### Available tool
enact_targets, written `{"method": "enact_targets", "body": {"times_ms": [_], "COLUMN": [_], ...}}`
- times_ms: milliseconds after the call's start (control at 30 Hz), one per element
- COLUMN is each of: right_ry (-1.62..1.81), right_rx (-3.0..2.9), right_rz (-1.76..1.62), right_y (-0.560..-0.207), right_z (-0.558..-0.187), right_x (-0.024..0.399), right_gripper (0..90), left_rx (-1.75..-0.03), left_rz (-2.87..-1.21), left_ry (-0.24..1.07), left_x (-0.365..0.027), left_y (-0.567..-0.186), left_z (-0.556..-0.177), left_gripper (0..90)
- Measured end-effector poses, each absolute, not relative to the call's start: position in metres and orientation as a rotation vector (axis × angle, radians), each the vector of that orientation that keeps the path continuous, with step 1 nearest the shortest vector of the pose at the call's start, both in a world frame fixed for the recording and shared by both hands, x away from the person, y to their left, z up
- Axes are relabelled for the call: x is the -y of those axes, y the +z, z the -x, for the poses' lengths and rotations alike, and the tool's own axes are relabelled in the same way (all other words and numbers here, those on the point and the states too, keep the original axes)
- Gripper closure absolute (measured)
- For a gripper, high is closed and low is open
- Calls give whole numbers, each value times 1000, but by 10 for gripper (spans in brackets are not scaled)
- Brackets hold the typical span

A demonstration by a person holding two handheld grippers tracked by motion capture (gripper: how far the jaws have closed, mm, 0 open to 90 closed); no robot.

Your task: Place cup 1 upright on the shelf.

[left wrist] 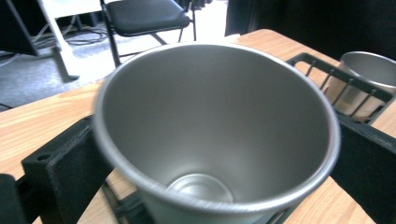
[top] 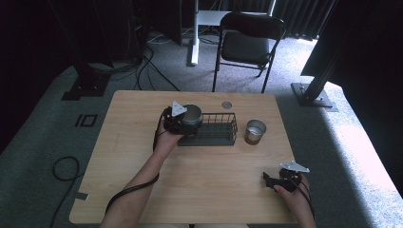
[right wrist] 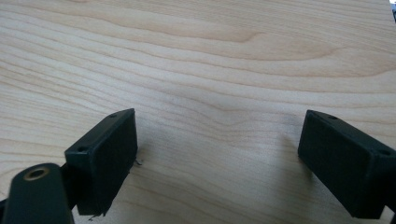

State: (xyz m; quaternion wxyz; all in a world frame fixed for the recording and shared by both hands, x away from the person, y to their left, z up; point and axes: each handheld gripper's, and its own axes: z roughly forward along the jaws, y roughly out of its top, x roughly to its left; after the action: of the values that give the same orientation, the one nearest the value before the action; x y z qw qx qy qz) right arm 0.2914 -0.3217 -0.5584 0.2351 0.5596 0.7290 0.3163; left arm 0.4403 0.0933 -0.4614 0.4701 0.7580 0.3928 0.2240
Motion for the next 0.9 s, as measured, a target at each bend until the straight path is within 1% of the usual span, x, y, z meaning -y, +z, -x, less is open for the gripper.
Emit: {"method": "enact_targets", "body": {"times_ms": [67,167,500,900], "right_ry": [868,868,868,868], "right_rx": [-2000,-2000,-2000,-2000], "right_rz": [-1536,-1536,-1536,-1536], "right_y": [-558,-558,-558,-558], "right_z": [-291,-291,-291,-291], "right_x": [322,322,322,322], "right_gripper": [115,115,115,115], "left_rx": [-983,-976,-964,-963], "left_rz": [-1859,-1871,-1849,-1849], "left_ry": [538,559,544,556], "left_x": [-97,-101,-112,-130], "left_y": [-460,-458,-458,-458], "left_z": [-438,-433,-415,-399], "left_gripper": [2,2,2,3]}}
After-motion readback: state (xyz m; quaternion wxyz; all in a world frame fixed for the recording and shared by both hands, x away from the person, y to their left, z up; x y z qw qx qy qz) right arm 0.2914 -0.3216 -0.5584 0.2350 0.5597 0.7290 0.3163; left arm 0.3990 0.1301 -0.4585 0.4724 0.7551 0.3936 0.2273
